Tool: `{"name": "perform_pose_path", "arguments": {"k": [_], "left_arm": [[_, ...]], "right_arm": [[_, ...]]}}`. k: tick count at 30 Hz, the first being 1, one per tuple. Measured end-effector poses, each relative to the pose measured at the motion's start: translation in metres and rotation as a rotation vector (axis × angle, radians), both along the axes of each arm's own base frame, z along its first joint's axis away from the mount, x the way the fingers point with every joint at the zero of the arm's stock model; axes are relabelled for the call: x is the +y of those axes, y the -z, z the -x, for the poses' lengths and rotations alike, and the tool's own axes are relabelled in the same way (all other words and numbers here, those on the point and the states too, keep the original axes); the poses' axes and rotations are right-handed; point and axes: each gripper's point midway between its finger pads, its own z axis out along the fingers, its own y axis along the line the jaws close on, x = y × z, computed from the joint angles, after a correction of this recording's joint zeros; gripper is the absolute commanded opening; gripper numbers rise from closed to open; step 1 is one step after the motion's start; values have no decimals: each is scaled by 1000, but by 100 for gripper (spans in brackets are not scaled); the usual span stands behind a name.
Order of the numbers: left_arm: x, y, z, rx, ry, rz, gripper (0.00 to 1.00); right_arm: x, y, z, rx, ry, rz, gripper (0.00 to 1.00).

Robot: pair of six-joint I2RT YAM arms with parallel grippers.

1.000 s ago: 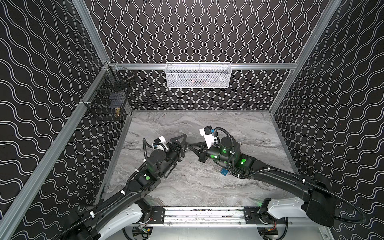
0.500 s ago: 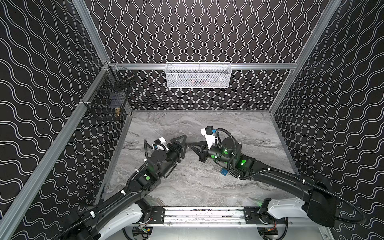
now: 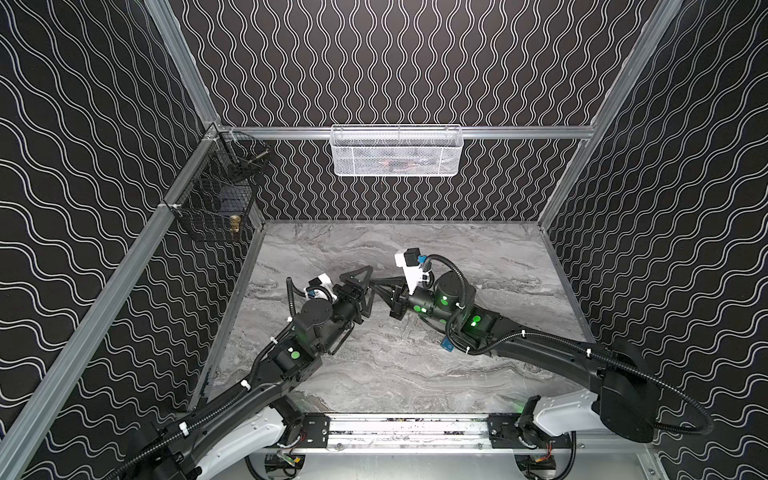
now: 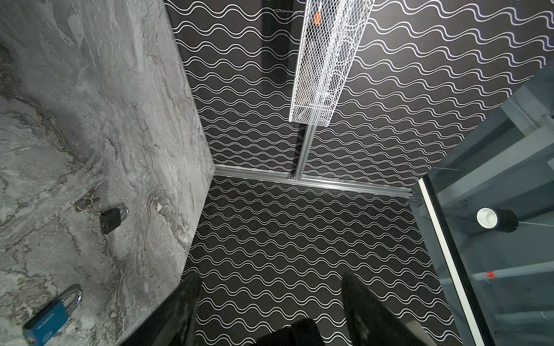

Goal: Unlock with the key

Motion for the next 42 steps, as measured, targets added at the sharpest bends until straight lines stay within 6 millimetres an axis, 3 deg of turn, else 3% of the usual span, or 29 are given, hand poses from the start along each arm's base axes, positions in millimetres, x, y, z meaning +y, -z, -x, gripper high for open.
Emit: {"name": "perform_pose_path", "arguments": {"k": [14, 42], "left_arm": [[5, 4, 0, 14, -23, -13, 61], [11, 10, 1, 40, -45, -31, 1]], "right_arm": [[-9, 13, 11, -7, -21, 7, 0], [-17, 15, 5, 4, 37, 3, 0]]}}
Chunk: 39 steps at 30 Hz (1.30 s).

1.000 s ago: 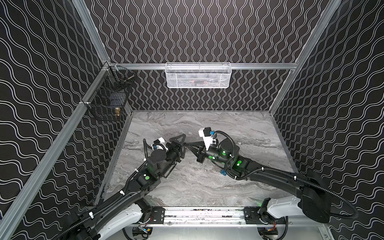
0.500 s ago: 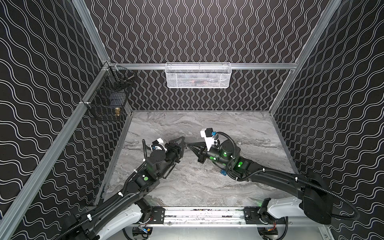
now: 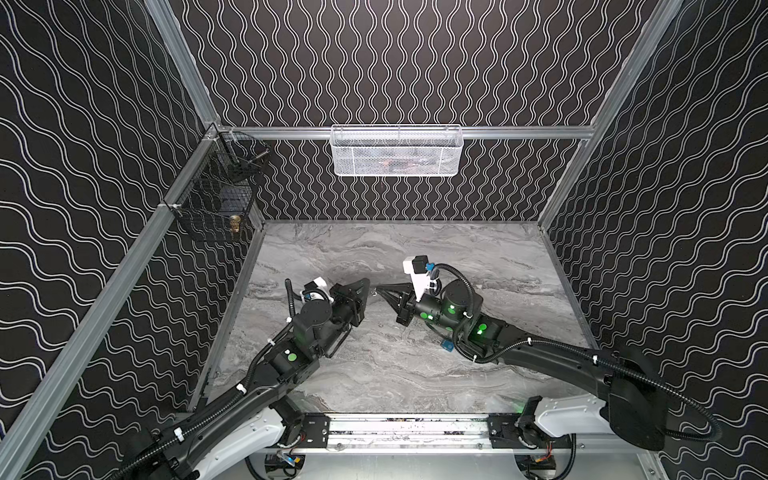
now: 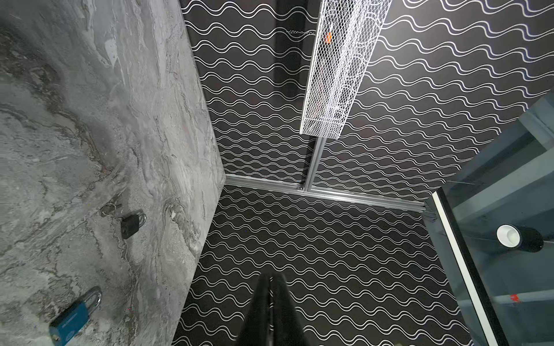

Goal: Unlock with the key

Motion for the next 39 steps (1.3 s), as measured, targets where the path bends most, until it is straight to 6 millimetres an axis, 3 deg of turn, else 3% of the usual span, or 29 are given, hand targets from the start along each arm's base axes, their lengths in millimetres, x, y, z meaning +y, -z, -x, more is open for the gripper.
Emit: {"name": "perform_pose_path", "arguments": {"k": [3, 4, 7, 13, 21, 29, 36, 39], "left_arm": [[0, 2, -1, 4, -2, -4, 0], [-1, 2, -1, 6, -2, -5, 0], [-1, 3, -2, 6, -1, -11, 0], [7, 2, 2, -25, -17, -93, 0], [26, -6, 12, -144, -36, -326, 0], [16, 6, 13, -274, 60, -571, 0], [-2, 12, 19, -419, 170, -688, 0], [-9, 3, 23, -489, 197, -698, 0]], "right_arm": [[0, 0, 0, 0, 0, 1, 0], [0, 1, 0, 1, 0, 2, 3], [-1, 1, 0, 6, 2, 8, 26], [-10, -19, 4, -2, 9, -15, 38], [-13, -18, 5, 108, -13, 43, 57], [-23, -7, 4, 294, -56, 92, 67], [-28, 3, 10, 424, -120, 65, 67], [-29, 10, 13, 469, -155, 38, 66]]}}
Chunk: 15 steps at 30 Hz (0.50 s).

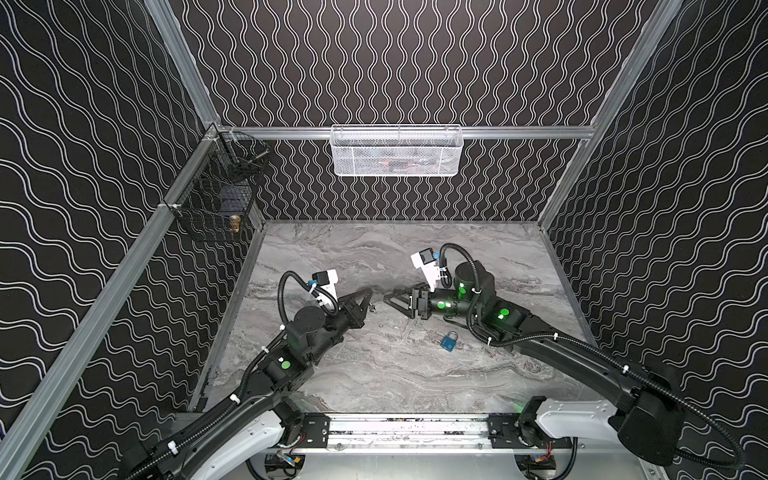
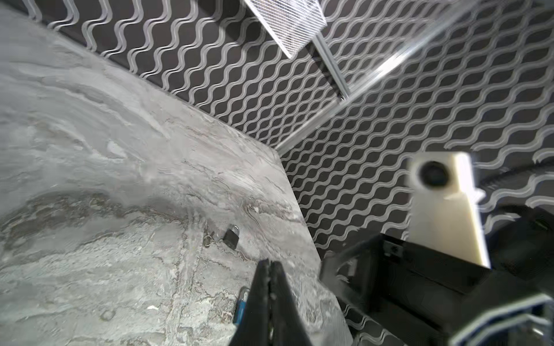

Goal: Unlock with the key

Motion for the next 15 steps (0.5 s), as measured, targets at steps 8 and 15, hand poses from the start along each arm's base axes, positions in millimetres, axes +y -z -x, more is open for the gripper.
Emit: {"name": "perform_pose_path", "arguments": {"k": [8, 15], "left_arm": [[-11, -10, 4, -86, 62, 3, 0], [-17, -17, 2, -116, 85, 29, 0]], "right_arm": [[10, -3, 2, 28, -68, -69, 61], [12, 4, 10, 30, -117, -93, 53]]}}
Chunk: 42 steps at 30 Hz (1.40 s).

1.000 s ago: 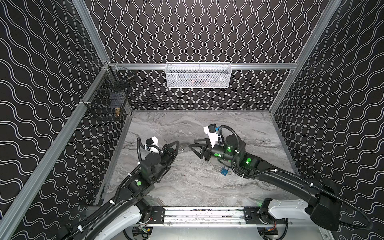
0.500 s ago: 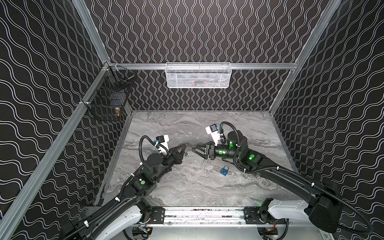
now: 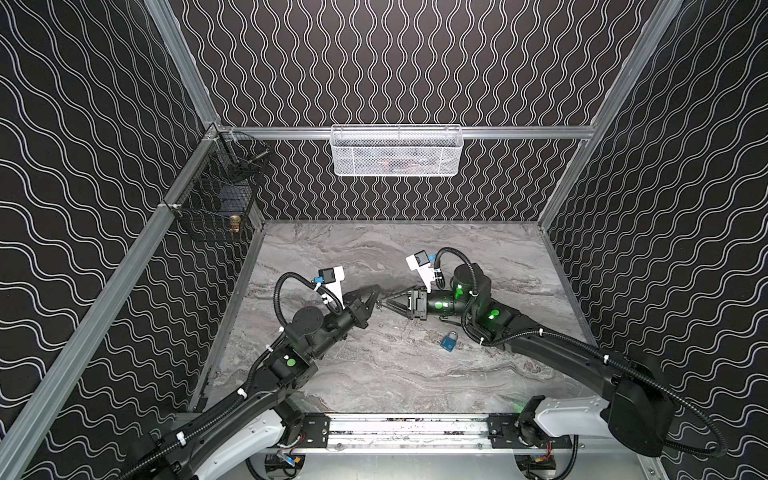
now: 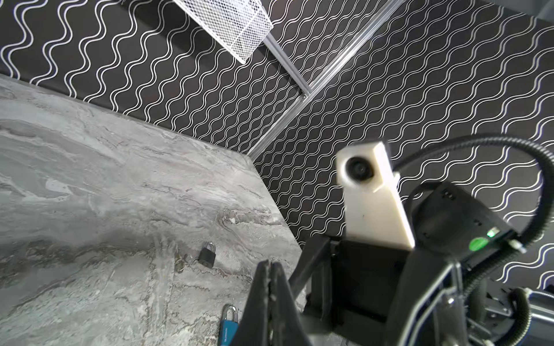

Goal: Unlock with the key

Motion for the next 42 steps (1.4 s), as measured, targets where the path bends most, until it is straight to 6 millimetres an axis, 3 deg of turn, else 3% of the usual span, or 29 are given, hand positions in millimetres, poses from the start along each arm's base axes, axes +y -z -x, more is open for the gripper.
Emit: {"name": "perform_pose_path", "arguments": {"k": [11, 24, 33, 39, 40, 42], "left_arm": [[-5, -10, -2, -30, 17, 34, 0], [-6, -14, -2, -40, 18, 47, 0], [-6, -16, -2, -34, 20, 63, 0], [-8, -20, -2, -42, 29, 69, 0], [-9, -22, -2, -46, 33, 71, 2], [-10, -27, 0, -53, 46, 71, 23]], "right_arm": [[3, 8, -1, -1, -31, -32, 34], [10, 7, -2, -9, -62, -79, 21], [9, 6, -2, -17, -73, -90, 3], [6, 2, -3, -26, -66, -97, 0], [5, 0, -3, -30, -64, -100, 0], [0, -4, -3, -45, -58, -106, 0]]}}
